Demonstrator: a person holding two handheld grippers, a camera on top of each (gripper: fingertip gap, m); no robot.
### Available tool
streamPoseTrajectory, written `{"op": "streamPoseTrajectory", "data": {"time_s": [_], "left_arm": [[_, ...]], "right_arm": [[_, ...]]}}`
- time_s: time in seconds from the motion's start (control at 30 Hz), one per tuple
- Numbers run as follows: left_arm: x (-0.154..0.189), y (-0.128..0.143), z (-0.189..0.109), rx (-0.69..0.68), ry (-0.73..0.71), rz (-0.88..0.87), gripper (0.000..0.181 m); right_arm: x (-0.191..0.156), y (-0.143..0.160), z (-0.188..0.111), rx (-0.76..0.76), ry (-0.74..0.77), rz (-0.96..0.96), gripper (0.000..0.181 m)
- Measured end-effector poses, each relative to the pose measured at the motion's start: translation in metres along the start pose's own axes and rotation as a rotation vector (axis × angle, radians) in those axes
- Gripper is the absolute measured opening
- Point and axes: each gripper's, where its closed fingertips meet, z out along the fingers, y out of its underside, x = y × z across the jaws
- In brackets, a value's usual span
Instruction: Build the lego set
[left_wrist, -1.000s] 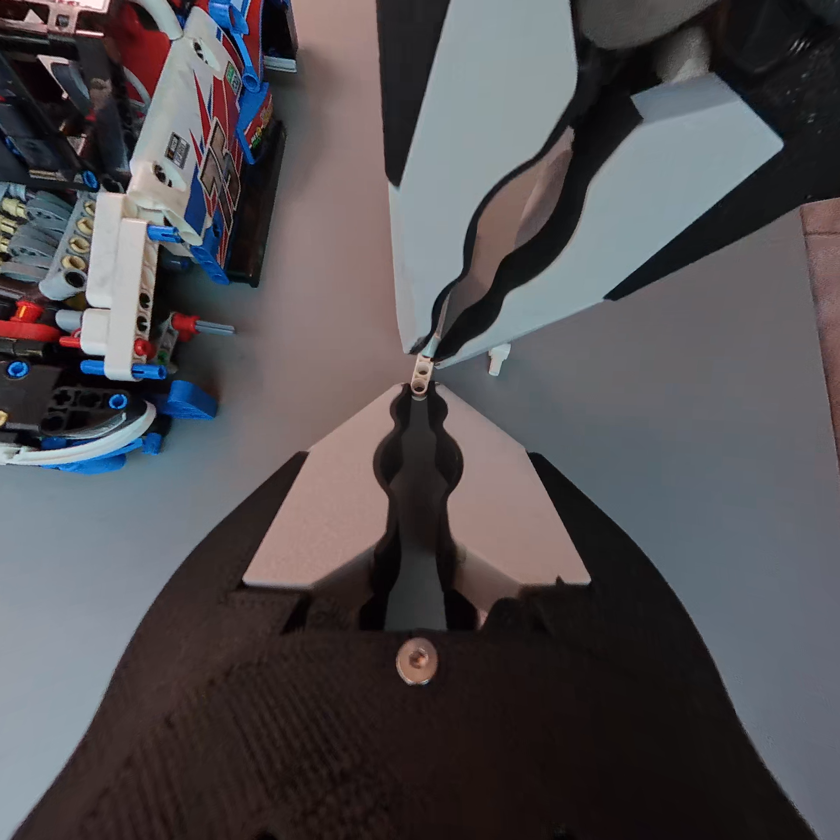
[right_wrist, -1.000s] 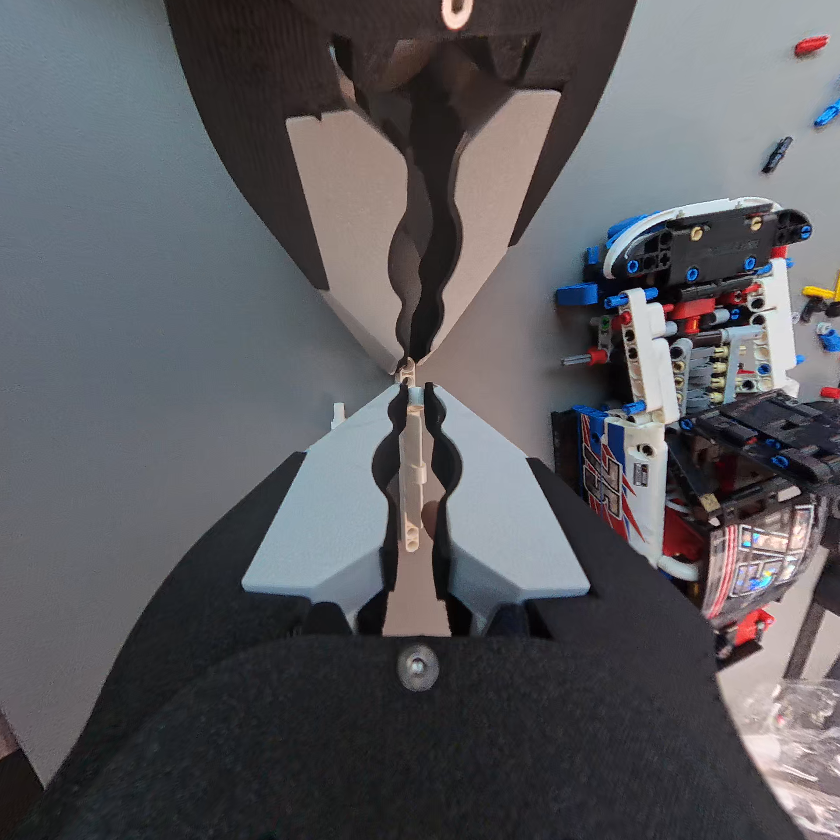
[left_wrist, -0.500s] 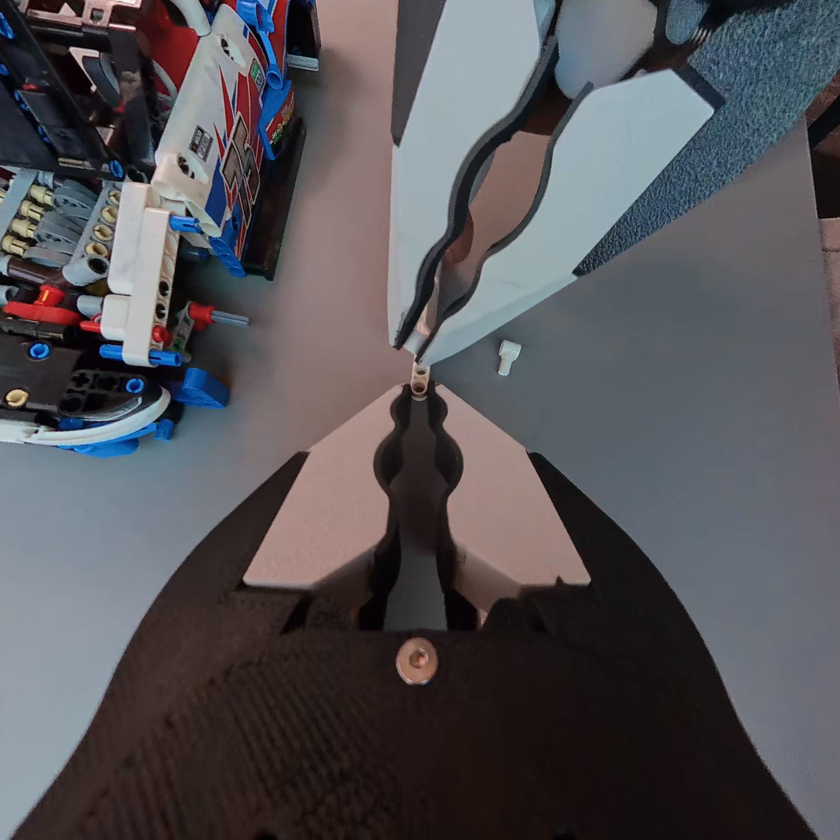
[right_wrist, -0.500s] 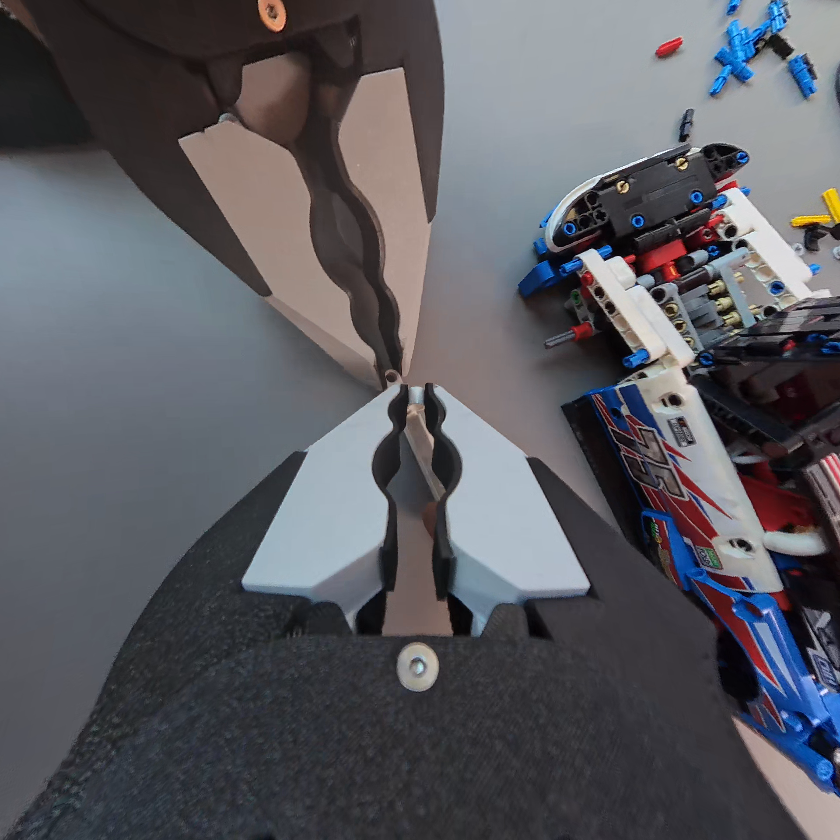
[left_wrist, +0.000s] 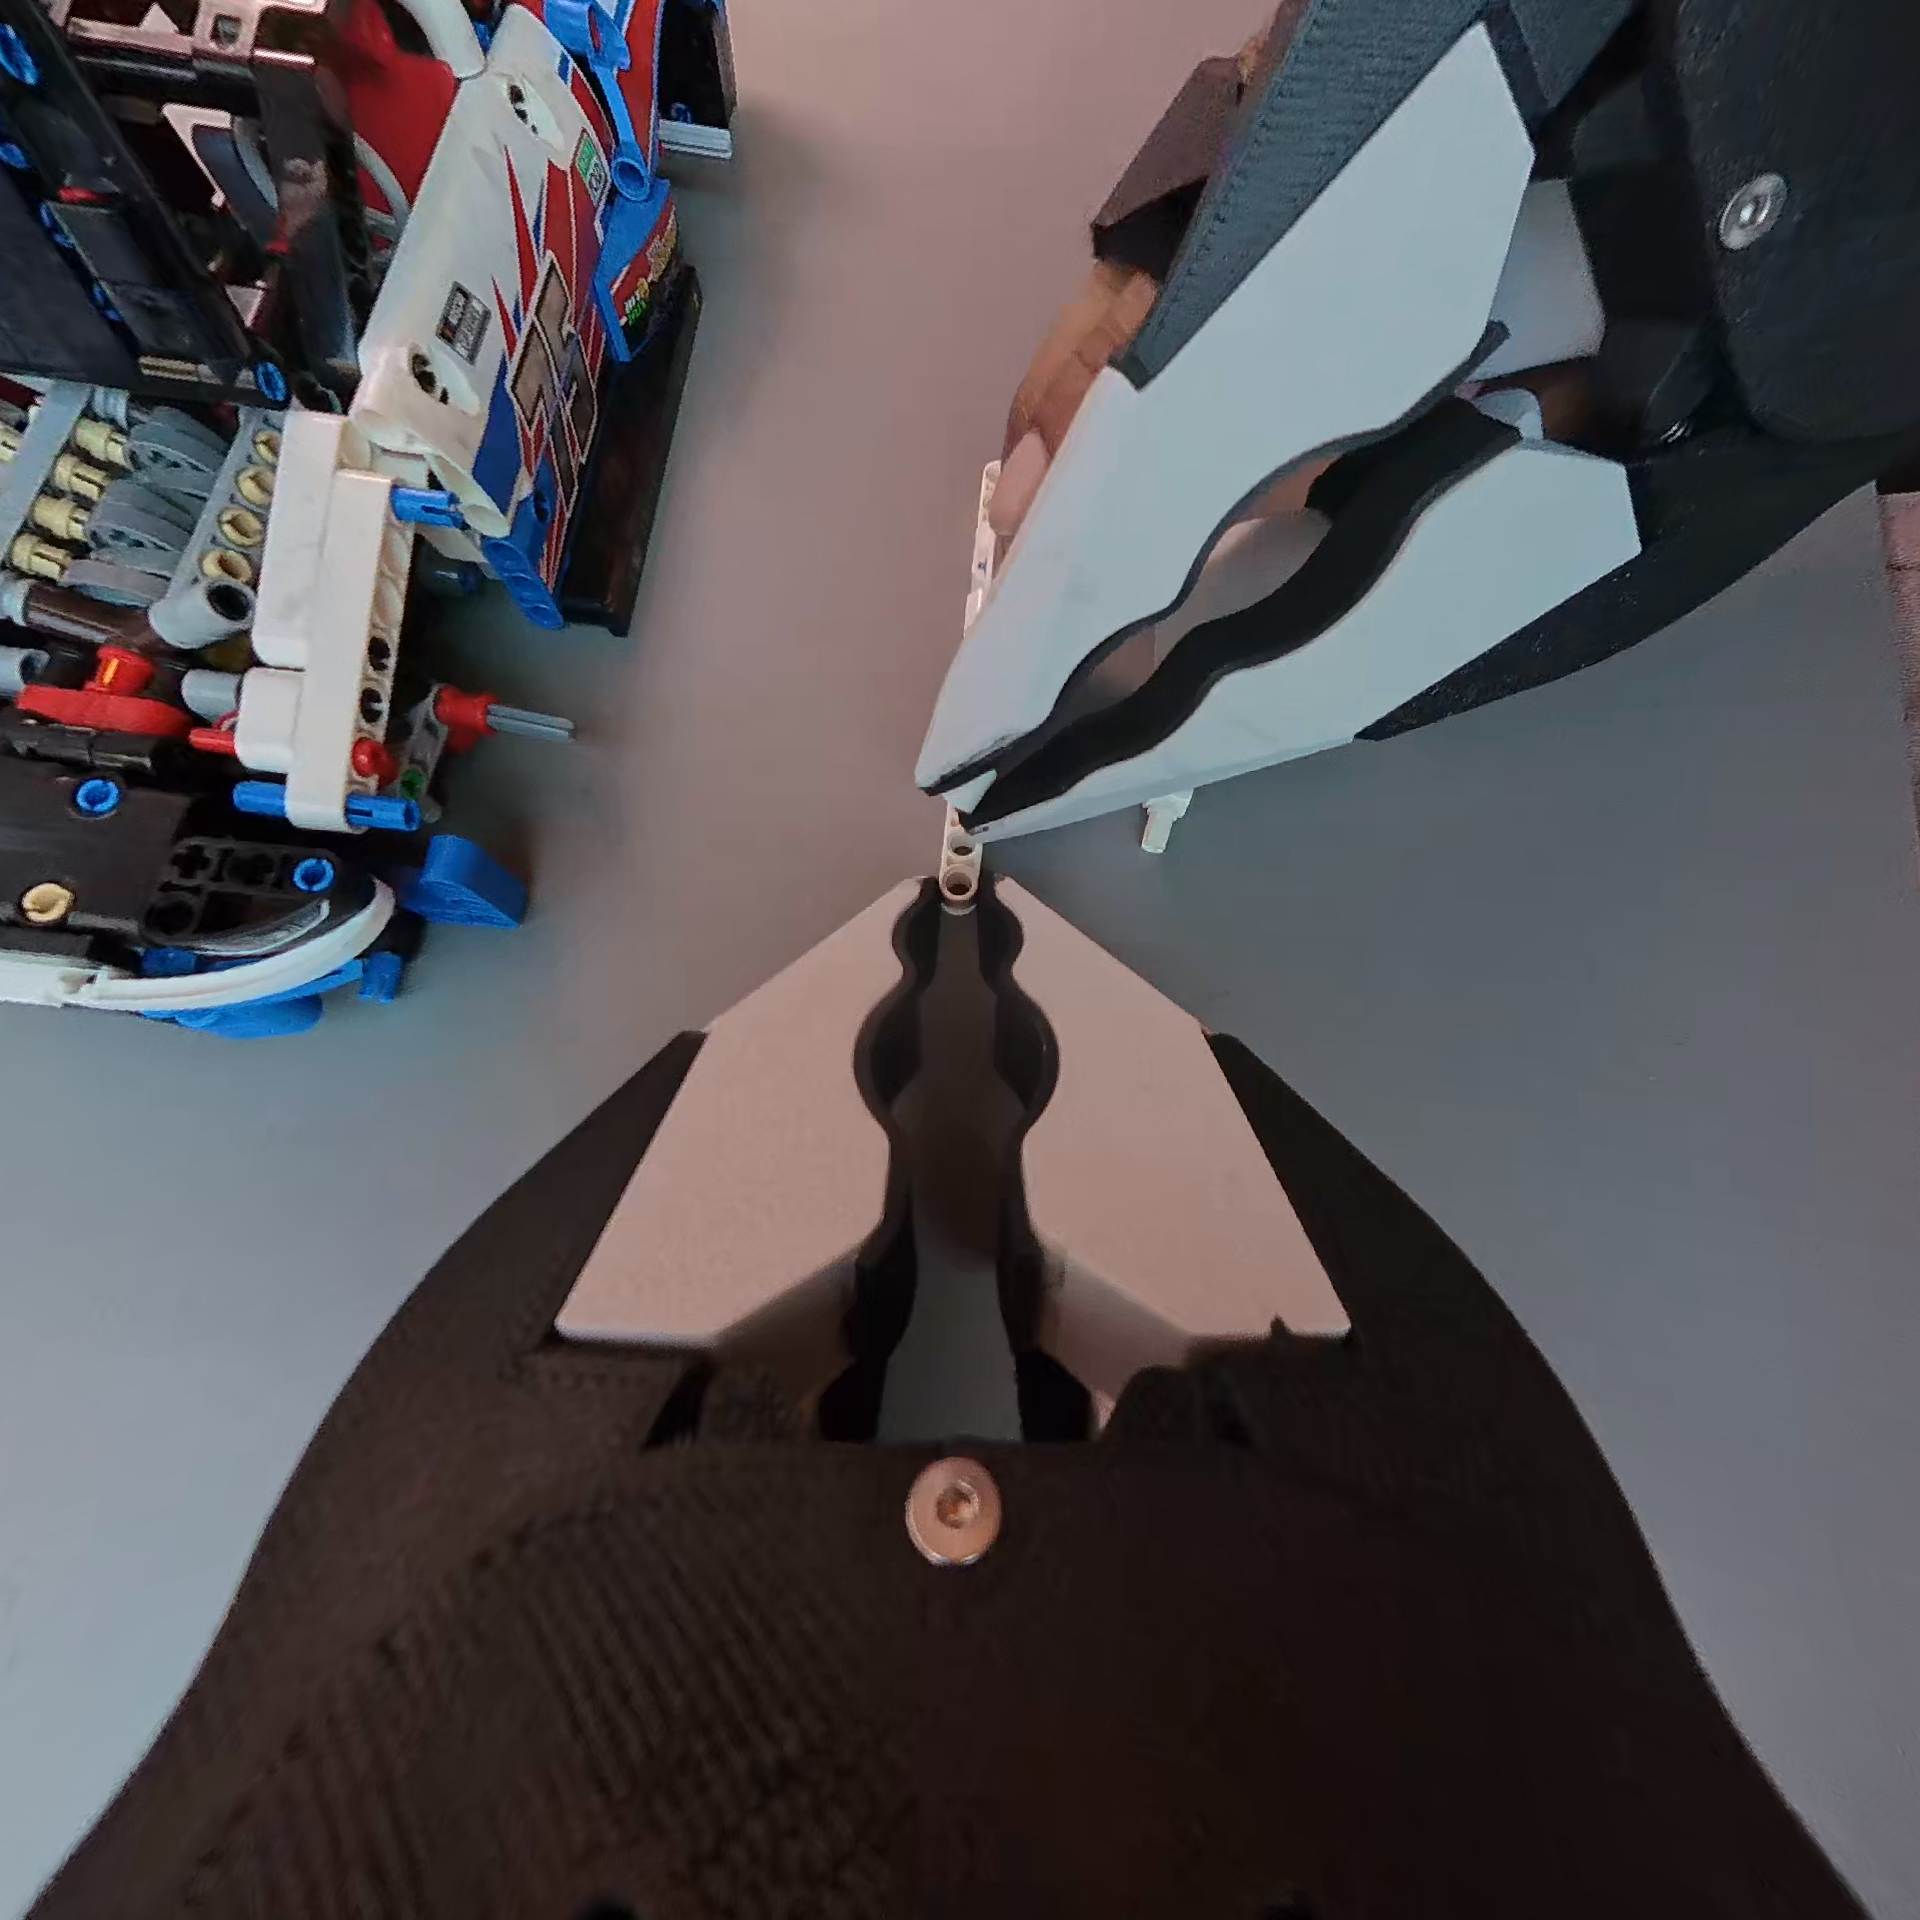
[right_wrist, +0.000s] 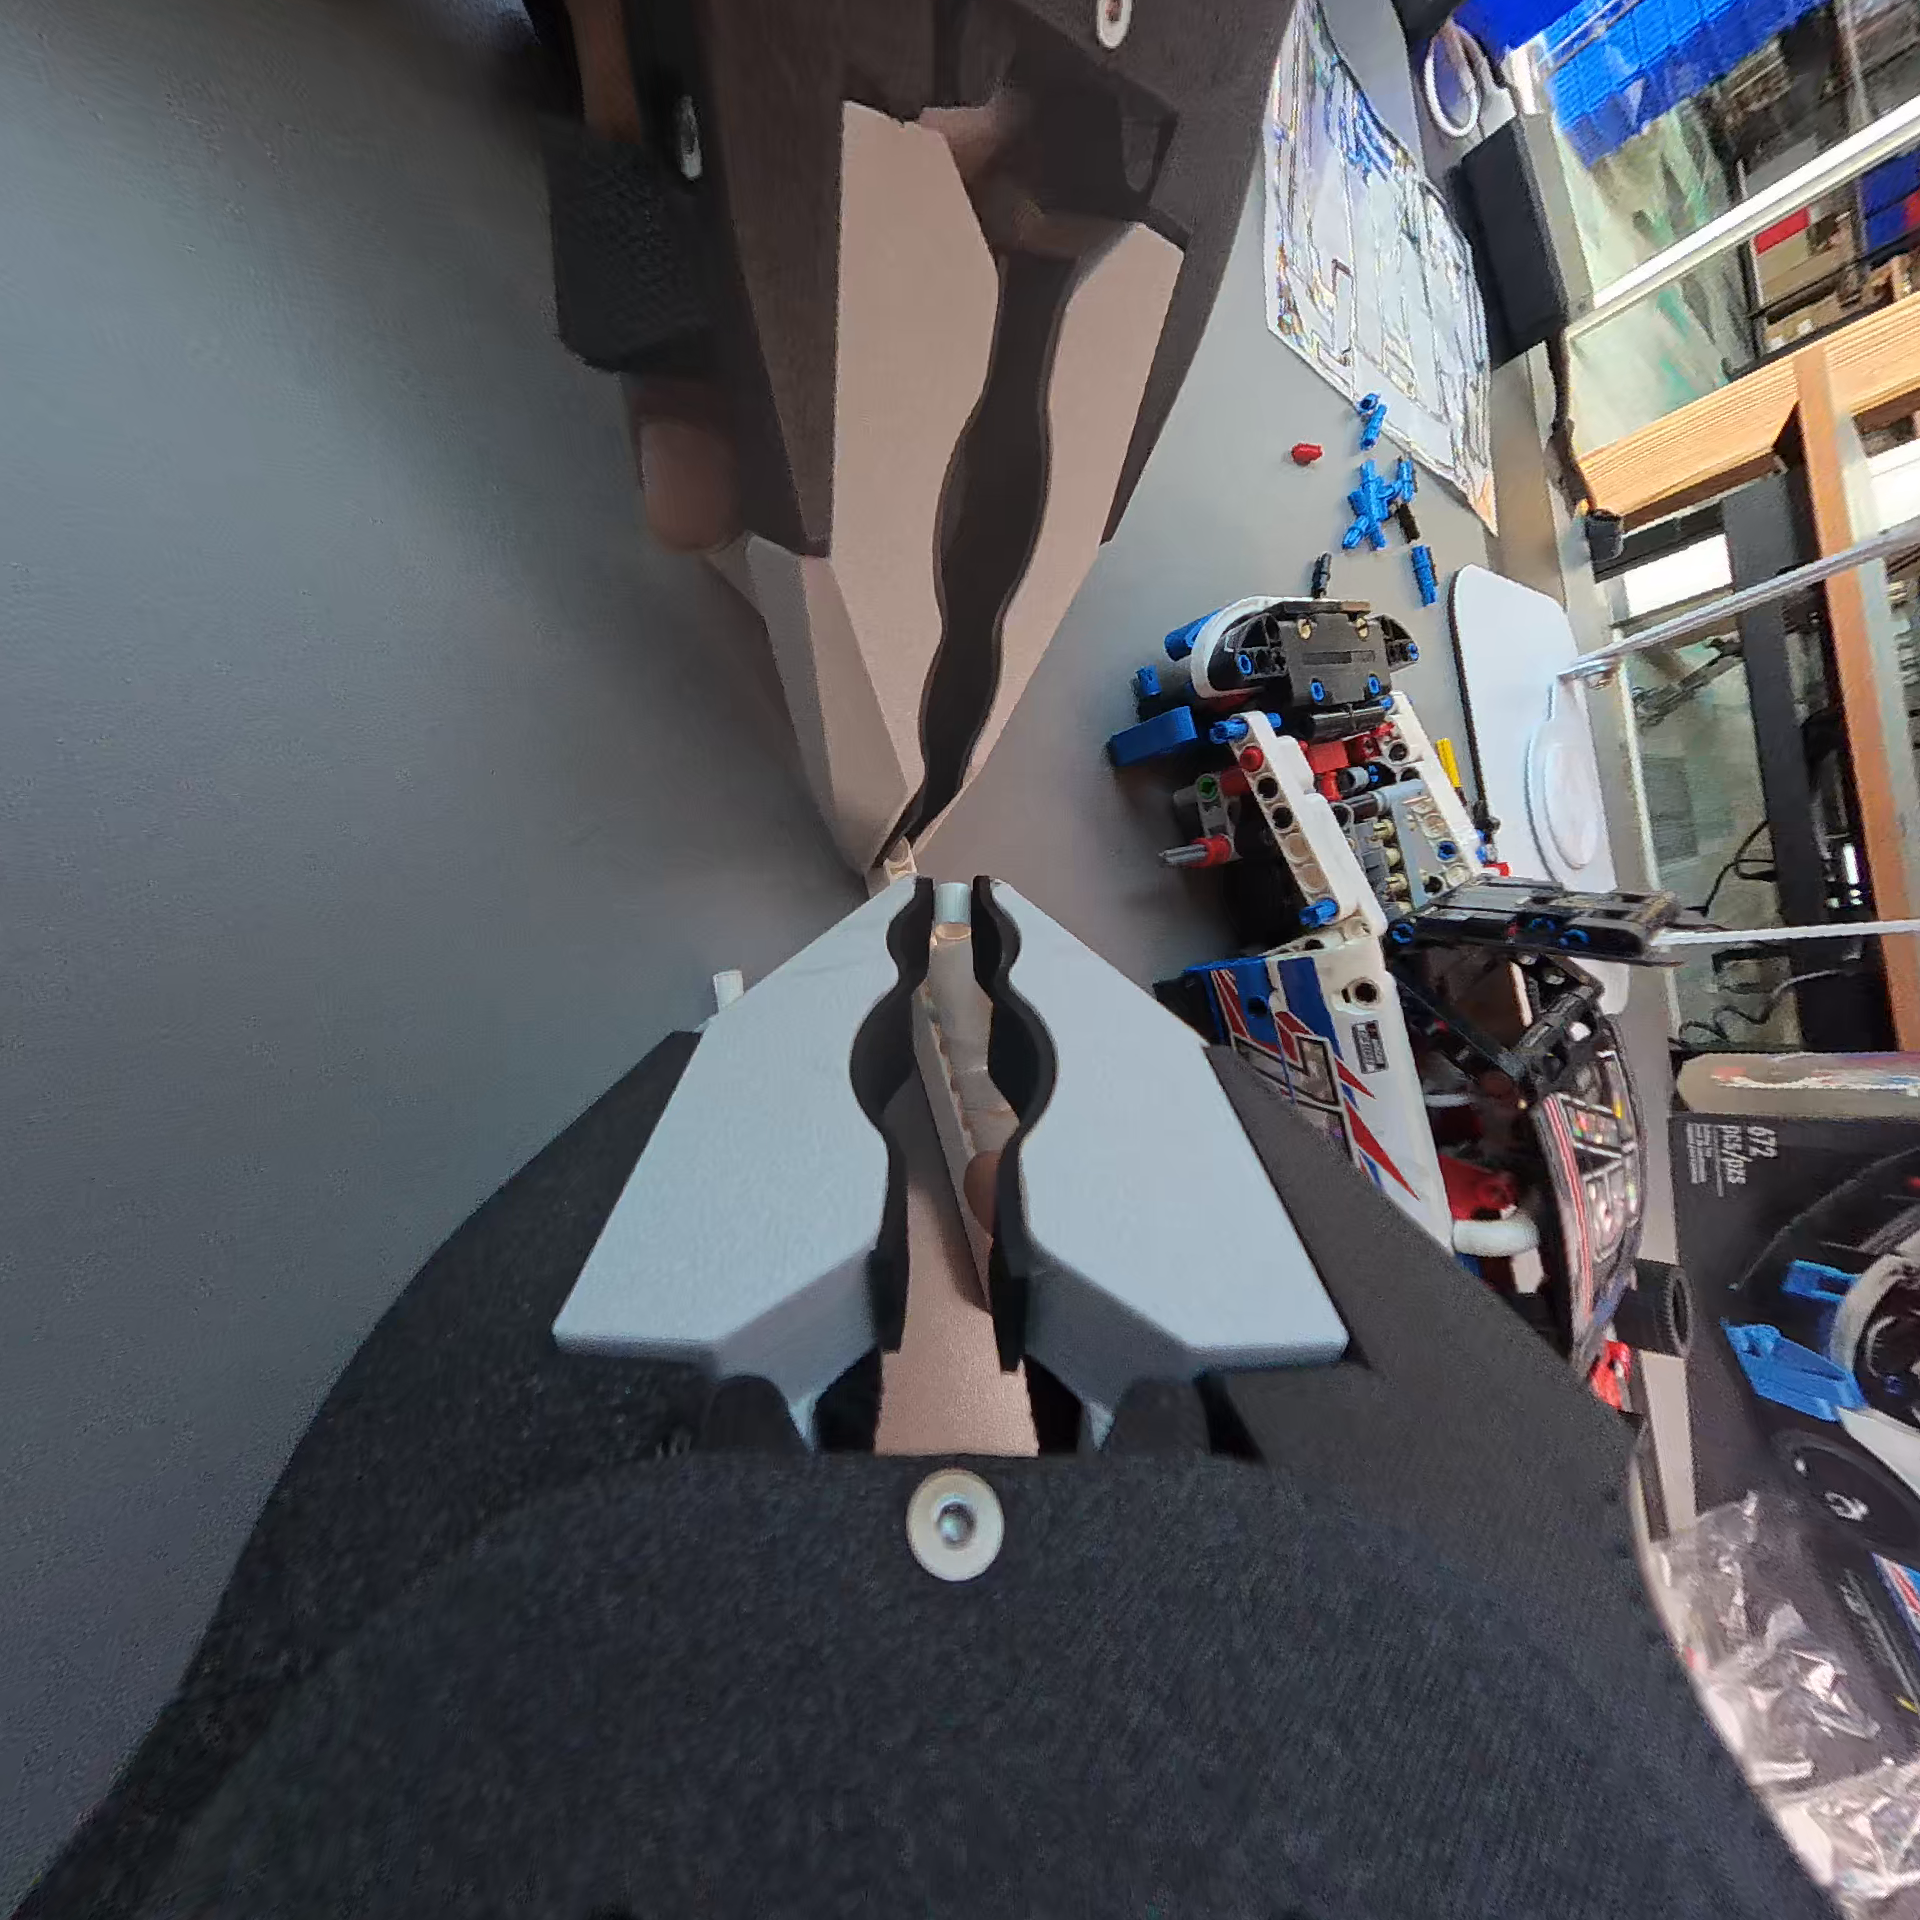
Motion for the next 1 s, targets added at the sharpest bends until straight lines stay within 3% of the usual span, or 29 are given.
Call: {"op": "streamPoseTrajectory", "data": {"time_s": [0.23, 0.63, 1.0], "left_arm": [[0.0, 0.0002, 0.0001, 0.0, 0.001, 0.004, 0.005], [0.0004, 0.0007, 0.0005, -0.006, -0.007, 0.084, 0.005], [0.0006, 0.0001, 0.0002, -0.003, -0.004, 0.092, 0.005]], "right_arm": [[-0.0042, 0.0011, -0.0024, -0.002, -0.085, -0.105, 0.006], [-0.0064, 0.0041, -0.0013, -0.103, -0.327, -0.052, 0.006], [-0.0076, 0.0061, 0.0, -0.318, -0.538, 0.033, 0.006]]}}
